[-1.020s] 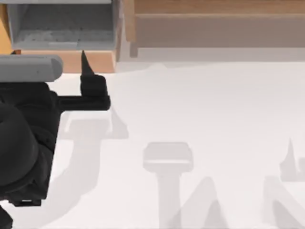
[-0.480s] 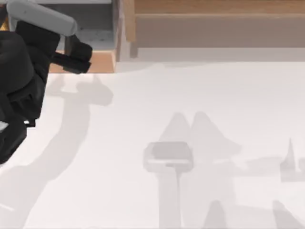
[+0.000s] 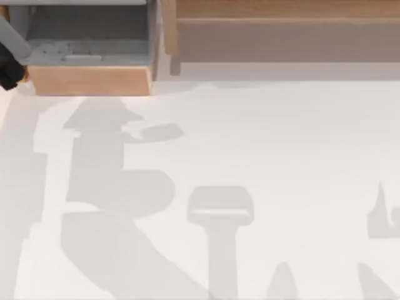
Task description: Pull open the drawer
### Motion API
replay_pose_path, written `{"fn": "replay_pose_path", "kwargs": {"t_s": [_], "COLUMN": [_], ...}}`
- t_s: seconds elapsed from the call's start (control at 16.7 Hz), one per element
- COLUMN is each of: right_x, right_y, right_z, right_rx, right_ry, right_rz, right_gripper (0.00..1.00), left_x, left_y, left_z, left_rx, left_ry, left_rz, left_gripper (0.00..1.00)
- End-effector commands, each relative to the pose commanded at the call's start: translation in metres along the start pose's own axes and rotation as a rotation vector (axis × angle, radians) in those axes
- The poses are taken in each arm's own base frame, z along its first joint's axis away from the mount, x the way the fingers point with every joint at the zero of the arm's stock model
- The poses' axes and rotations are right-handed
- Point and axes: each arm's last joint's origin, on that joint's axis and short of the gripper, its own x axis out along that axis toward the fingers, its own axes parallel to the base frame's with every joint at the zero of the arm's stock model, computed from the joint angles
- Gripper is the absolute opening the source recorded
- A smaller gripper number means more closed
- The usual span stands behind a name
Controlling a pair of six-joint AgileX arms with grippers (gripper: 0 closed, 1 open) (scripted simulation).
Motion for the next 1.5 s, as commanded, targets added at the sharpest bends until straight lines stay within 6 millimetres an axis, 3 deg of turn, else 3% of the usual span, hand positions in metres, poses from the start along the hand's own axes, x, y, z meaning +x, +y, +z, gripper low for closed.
{"fn": "replay_pose_path", "kwargs": {"t_s": [0.24,0.36,0.48,0.84,1.2,1.44,1.5], "right_x": [0.0,0.0,0.0,0.0,0.0,0.0,0.0], "right_y": [0.0,0.0,0.0,0.0,0.0,0.0,0.0], "right_z": [0.0,0.0,0.0,0.0,0.0,0.0,0.0], "right_rx": [0.0,0.0,0.0,0.0,0.0,0.0,0.0], "right_ry": [0.0,0.0,0.0,0.0,0.0,0.0,0.0], "right_rz": [0.0,0.0,0.0,0.0,0.0,0.0,0.0], "right_gripper": [1.0,1.0,1.0,1.0,1.0,1.0,1.0], "left_x": [0.019,0.02,0.02,0.021,0.044,0.045,0.045], "left_y": [-0.003,-0.005,-0.006,-0.007,-0.006,-0.006,-0.006], "left_z": [-0.086,-0.116,-0.133,-0.134,-0.134,-0.134,-0.134], "left_rx": [0.269,0.364,0.42,0.428,0.43,0.43,0.43], "left_ry": [-0.033,-0.047,-0.057,-0.06,-0.059,-0.059,-0.059], "left_rz": [0.016,0.025,0.032,0.03,0.033,0.033,0.033], "left_gripper": [1.0,1.0,1.0,1.0,1.0,1.0,0.92]}}
